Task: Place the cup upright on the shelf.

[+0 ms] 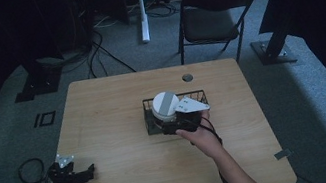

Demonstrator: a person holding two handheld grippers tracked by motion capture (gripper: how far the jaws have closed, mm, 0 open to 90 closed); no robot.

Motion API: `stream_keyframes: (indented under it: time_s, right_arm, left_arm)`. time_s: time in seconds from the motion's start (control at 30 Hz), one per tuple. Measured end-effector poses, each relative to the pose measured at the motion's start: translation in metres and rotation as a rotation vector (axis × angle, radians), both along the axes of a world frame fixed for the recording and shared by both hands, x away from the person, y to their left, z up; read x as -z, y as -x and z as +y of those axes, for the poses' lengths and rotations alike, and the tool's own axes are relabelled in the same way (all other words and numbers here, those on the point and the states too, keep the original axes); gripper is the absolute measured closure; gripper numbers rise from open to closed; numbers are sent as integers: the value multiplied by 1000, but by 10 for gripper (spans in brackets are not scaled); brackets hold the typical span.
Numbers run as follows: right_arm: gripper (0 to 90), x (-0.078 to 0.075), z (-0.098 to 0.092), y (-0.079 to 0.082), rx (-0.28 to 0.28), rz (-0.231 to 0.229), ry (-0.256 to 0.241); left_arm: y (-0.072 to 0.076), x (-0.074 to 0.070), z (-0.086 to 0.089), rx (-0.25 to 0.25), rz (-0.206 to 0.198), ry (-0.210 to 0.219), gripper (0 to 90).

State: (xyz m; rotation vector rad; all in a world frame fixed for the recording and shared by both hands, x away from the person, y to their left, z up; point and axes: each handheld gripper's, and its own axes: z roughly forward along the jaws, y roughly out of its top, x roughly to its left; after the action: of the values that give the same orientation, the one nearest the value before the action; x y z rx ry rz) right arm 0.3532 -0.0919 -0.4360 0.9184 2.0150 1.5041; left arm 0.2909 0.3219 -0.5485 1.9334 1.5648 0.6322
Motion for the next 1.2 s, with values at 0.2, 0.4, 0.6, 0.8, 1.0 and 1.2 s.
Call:
stream_keyframes:
  time_s: [0.2,0.4,0.6,0.8,1.0,1.2]
  right_arm:
    - [178,-3,-7,-8,78,-8,7]
    - [178,-1,-16,-18,169,-1,-10]
    - [178,0,-19,-26,261,7,6]
    - [178,6,-24,-36,363,35,36]
    - [178,13,-27,-44,429,73,71]
    - [179,18,-28,-51,464,105,70]
  left_arm:
    - [0,0,0,0,0,0,1]
    - [0,0,0,0,0,0,1]
    - [0,0,0,1,1,-1,1]
    - [0,0,0,1,1,-1,1]
    - [0,0,0,0,1,-1,1]
    - [0,0,0,0,1,0,1]
